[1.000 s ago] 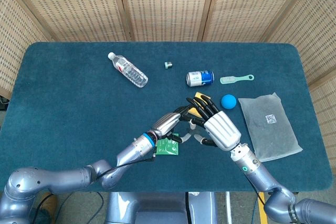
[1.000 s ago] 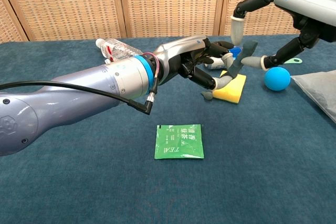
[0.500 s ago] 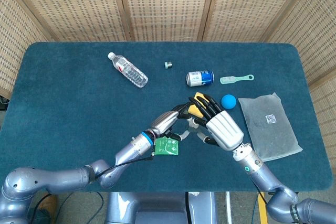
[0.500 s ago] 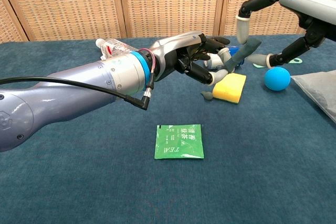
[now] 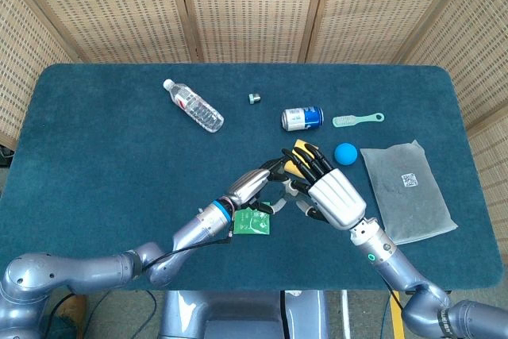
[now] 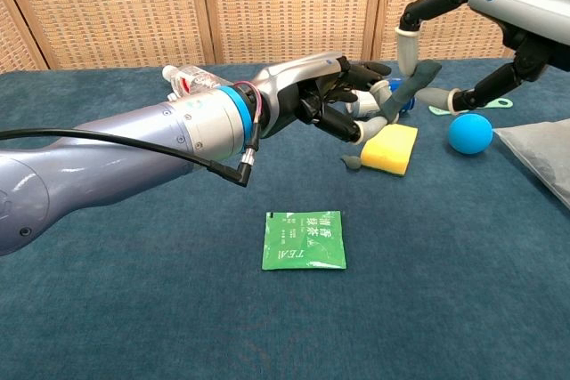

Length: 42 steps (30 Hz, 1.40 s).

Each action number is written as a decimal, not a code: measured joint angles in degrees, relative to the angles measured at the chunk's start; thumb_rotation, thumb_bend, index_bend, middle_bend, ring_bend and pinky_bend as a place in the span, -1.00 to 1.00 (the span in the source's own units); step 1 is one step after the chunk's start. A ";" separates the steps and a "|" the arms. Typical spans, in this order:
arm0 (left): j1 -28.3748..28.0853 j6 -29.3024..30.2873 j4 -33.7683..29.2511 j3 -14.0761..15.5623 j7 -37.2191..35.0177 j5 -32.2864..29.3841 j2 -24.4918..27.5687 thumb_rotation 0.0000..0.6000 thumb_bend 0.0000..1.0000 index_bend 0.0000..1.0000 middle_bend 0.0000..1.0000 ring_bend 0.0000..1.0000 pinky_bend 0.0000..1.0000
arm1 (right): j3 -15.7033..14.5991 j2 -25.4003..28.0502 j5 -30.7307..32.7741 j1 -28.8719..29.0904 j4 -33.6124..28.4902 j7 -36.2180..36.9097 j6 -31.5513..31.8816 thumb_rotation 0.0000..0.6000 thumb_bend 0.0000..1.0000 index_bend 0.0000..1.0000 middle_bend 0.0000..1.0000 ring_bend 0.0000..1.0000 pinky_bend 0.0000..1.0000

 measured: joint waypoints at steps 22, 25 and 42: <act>0.42 0.41 -2.23 0.58 1.86 -0.45 1.16 1.00 0.05 0.65 -1.00 -1.00 -1.00 | -0.54 -0.99 -7.40 0.56 6.81 -12.10 4.60 1.00 0.59 0.41 -0.44 -1.00 -1.00; 0.55 0.51 -2.36 0.58 2.02 -0.60 1.32 1.00 0.05 0.65 -1.00 -1.00 -1.00 | -0.38 -1.51 -9.41 0.66 9.06 -13.21 7.03 1.00 0.60 0.43 -0.42 -1.00 -1.00; 4.60 1.12 0.90 2.73 1.51 -1.56 6.10 1.00 0.05 0.65 -1.00 -1.00 -1.00 | 0.82 -1.03 -10.96 -0.39 13.88 -16.32 12.81 1.00 0.60 0.45 -0.41 -1.00 -1.00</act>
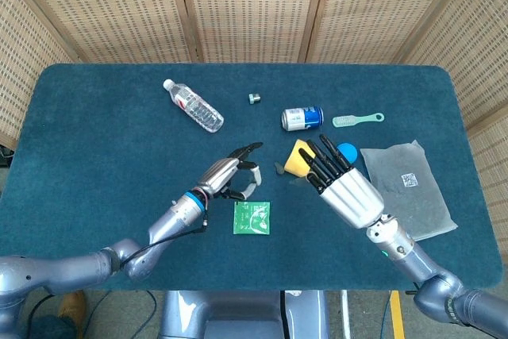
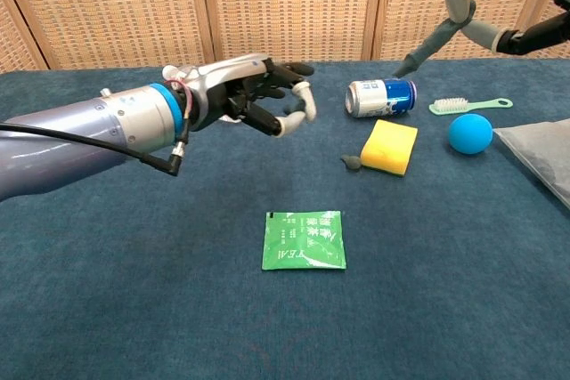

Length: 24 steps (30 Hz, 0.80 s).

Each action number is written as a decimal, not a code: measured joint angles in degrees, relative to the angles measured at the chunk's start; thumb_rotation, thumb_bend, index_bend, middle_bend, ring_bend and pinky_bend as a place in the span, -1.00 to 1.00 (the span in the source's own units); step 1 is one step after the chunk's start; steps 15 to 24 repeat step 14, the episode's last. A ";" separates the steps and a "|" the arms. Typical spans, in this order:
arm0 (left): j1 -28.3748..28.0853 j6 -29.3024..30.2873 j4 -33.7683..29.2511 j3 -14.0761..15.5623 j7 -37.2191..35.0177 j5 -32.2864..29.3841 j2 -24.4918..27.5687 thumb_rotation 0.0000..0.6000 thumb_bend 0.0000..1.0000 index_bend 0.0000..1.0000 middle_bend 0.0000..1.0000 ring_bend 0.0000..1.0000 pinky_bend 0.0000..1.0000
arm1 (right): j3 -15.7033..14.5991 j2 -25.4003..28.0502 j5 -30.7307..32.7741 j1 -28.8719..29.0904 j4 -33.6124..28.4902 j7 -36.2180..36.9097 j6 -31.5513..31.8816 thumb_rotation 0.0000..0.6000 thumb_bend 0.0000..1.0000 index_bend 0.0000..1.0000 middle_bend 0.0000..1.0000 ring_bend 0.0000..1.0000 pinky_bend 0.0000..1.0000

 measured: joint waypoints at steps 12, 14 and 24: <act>6.78 2.23 6.11 3.40 -1.38 0.73 10.63 1.00 0.06 0.66 -1.00 -1.00 -1.00 | -0.95 -0.22 2.28 -1.84 2.74 1.29 0.81 1.00 0.60 0.45 -0.40 -1.00 -1.00; 7.53 2.70 6.50 3.86 0.54 0.78 12.35 1.00 0.06 0.66 -1.00 -1.00 -1.00 | -1.31 -0.58 2.34 -1.95 2.80 1.30 0.64 1.00 0.60 0.45 -0.40 -1.00 -1.00; 7.53 2.70 6.50 3.86 0.54 0.78 12.35 1.00 0.06 0.66 -1.00 -1.00 -1.00 | -1.31 -0.58 2.34 -1.95 2.80 1.30 0.64 1.00 0.60 0.45 -0.40 -1.00 -1.00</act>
